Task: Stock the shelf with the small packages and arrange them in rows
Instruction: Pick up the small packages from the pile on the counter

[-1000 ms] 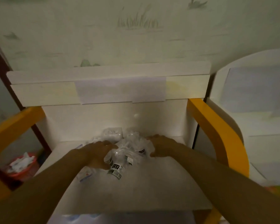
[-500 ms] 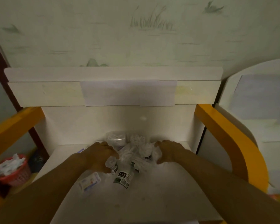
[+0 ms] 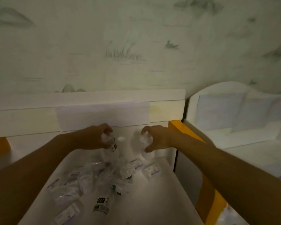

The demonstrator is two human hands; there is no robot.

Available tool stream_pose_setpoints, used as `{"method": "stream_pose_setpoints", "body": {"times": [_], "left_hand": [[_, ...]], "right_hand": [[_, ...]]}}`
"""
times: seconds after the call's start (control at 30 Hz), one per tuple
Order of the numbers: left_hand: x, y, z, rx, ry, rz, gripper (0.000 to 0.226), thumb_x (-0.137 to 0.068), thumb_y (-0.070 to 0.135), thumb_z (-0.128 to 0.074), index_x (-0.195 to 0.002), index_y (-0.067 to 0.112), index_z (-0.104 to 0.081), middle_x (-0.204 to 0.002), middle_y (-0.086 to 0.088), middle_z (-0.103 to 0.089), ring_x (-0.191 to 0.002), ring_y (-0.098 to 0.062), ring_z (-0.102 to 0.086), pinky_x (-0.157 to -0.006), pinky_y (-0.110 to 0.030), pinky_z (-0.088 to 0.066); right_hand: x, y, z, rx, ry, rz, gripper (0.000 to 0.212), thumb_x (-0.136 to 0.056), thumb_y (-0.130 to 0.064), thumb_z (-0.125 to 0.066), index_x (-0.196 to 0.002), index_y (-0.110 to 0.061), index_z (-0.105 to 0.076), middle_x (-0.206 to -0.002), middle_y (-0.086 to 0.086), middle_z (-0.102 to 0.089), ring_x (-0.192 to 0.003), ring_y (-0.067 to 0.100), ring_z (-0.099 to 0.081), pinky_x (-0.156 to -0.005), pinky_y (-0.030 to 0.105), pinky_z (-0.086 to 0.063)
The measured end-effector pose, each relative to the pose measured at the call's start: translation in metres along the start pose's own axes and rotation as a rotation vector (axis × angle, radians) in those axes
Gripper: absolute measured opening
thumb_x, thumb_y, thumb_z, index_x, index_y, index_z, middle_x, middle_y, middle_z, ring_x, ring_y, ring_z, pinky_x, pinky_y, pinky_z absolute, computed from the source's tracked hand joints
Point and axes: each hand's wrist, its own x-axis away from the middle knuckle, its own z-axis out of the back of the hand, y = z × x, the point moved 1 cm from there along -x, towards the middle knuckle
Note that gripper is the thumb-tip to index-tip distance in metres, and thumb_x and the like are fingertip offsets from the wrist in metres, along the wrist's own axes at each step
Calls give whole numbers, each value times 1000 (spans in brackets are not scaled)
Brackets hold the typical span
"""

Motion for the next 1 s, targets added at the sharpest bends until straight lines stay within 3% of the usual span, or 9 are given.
{"method": "stream_pose_setpoints", "body": {"times": [0.17,0.3,0.43,0.53,0.63,0.7,0.83,1.0], "left_hand": [[-30,53,18,152,130,-81,42,-83,45,-67,-117,25,-55,-117,6,-59,-101,-11,-57,-85,-27,-48],[-51,113,23,295,193,-166,59,-63,73,-66,-105,31,-59,-105,12,-63,-93,-10,-63,-74,-28,-55],[-75,185,22,424,228,-233,53,-68,65,-69,-108,32,-60,-106,13,-62,-90,-11,-66,-59,-25,-55],[-96,240,12,455,242,-258,41,-82,44,-68,-118,31,-55,-111,12,-60,-90,-14,-67,-65,-31,-59],[-113,291,-4,407,249,-276,45,-83,41,-68,-124,34,-50,-111,17,-55,-91,-13,-66,-73,-30,-57],[-124,321,-15,342,230,-290,50,-81,44,-69,-125,35,-49,-112,17,-56,-91,-8,-62,-74,-21,-52],[-143,365,-40,273,177,-310,45,-81,40,-72,-122,34,-55,-117,13,-61,-96,2,-60,-74,-13,-48],[-164,399,-79,134,101,-332,49,-87,41,-64,-131,24,-53,-127,9,-58,-111,-8,-53,-93,-20,-42]], "right_hand": [[30,23,49,-216,194,54,64,-72,-35,-81,-127,-31,-48,-120,2,-54,-102,17,-51,-85,27,-42],[66,66,79,-209,327,61,74,-72,-31,-80,-135,-30,-43,-125,5,-53,-102,15,-49,-83,24,-37],[108,121,102,-239,423,-1,80,-73,-30,-78,-141,-28,-33,-133,5,-53,-99,17,-53,-83,27,-43],[137,168,111,-226,444,-38,78,-74,-32,-77,-139,-28,-35,-134,3,-53,-100,17,-51,-89,31,-46],[163,216,113,-218,437,-65,77,-74,-38,-77,-139,-30,-36,-135,2,-53,-102,16,-53,-93,36,-49],[179,246,112,-214,429,-81,77,-74,-41,-77,-138,-32,-36,-135,0,-53,-105,17,-55,-95,39,-50],[200,298,104,-246,398,-91,75,-74,-41,-78,-137,-33,-38,-132,-3,-54,-98,13,-52,-93,35,-50],[204,343,80,-338,346,-101,73,-75,-40,-78,-137,-31,-38,-134,-1,-53,-102,18,-54,-95,36,-50]]}}
